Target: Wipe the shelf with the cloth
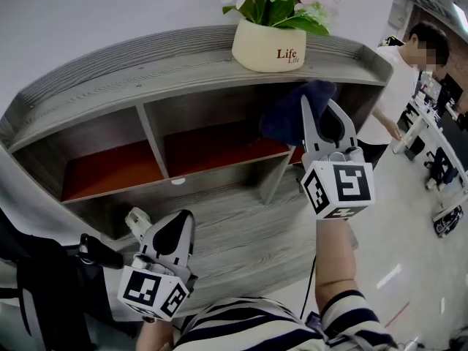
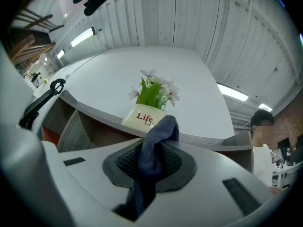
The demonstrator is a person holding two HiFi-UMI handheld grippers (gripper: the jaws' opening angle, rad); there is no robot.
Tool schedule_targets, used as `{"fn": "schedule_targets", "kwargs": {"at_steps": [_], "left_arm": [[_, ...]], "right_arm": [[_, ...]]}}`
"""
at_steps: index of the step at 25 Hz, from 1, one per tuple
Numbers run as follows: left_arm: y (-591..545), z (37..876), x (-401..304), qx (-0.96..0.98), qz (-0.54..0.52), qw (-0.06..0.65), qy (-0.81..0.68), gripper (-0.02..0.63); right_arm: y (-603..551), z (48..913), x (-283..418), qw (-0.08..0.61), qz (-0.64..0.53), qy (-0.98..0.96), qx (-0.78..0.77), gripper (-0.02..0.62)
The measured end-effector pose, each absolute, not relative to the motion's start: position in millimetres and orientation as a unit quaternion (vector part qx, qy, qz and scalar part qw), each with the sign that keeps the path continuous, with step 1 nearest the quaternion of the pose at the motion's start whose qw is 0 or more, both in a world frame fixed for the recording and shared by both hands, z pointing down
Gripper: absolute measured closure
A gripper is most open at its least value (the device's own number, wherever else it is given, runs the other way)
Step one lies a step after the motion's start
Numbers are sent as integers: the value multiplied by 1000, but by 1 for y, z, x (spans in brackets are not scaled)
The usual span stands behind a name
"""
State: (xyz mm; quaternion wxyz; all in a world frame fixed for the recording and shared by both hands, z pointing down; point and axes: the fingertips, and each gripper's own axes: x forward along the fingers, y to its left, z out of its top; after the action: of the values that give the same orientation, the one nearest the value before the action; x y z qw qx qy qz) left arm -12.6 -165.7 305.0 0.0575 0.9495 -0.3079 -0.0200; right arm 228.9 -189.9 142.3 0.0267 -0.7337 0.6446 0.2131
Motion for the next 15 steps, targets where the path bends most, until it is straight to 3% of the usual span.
{"fn": "schedule_targets", "kwargs": {"at_steps": [15], "left_arm": [[-167, 307, -11, 948, -19, 62, -311, 583]], "right_arm": [[-144, 108, 228, 68, 255, 641, -721, 529]]}}
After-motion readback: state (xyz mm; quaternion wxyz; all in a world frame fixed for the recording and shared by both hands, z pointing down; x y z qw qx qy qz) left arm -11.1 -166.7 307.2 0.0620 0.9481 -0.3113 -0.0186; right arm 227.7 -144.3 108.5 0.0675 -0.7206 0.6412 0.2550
